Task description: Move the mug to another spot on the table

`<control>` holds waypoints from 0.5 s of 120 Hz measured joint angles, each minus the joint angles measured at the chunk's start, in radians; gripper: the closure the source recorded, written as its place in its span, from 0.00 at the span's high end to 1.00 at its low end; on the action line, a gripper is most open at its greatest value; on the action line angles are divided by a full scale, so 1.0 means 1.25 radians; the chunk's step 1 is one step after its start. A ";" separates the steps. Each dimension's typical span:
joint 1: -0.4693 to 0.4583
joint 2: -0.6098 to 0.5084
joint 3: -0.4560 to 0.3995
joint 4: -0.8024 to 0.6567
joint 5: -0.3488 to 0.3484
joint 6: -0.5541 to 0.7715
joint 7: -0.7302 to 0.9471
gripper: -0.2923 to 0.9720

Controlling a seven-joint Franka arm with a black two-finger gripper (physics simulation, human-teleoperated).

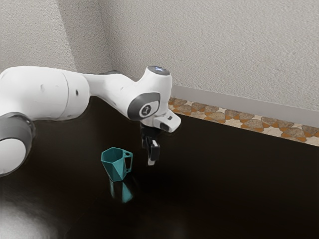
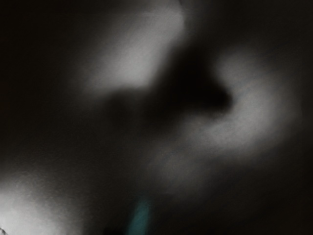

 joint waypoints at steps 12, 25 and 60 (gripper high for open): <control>0.084 -0.101 -0.036 0.001 -0.094 -0.002 -0.008 0.74; 0.191 -0.213 -0.092 -0.012 -0.142 -0.023 -0.031 0.75; 0.377 -0.294 -0.162 0.149 -0.187 -0.175 -0.088 0.75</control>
